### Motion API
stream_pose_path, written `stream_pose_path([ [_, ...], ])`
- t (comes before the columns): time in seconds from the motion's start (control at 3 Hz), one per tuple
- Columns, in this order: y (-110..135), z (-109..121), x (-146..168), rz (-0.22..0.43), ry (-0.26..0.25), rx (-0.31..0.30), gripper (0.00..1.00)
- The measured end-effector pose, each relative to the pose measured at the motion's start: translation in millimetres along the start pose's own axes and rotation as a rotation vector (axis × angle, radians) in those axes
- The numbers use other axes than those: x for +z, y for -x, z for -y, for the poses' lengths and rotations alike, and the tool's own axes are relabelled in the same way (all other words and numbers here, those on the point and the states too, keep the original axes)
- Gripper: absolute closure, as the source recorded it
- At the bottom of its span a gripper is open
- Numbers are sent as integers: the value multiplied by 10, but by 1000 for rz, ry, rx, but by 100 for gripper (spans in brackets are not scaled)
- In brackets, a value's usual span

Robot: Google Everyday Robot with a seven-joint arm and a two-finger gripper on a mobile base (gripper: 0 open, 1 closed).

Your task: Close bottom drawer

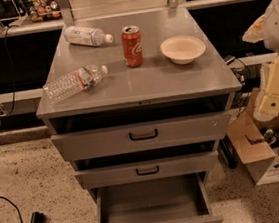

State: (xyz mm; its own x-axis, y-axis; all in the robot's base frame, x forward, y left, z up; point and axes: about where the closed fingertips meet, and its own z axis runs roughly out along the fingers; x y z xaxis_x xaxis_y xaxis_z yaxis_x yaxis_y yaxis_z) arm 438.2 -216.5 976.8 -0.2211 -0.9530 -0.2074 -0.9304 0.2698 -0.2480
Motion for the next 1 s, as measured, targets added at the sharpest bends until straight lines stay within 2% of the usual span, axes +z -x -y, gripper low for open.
stream_pose_path([
  [0.67,-5,6,14,9,-20,0,0],
  [1.0,-94,-162,239,72,-29,-17,0],
])
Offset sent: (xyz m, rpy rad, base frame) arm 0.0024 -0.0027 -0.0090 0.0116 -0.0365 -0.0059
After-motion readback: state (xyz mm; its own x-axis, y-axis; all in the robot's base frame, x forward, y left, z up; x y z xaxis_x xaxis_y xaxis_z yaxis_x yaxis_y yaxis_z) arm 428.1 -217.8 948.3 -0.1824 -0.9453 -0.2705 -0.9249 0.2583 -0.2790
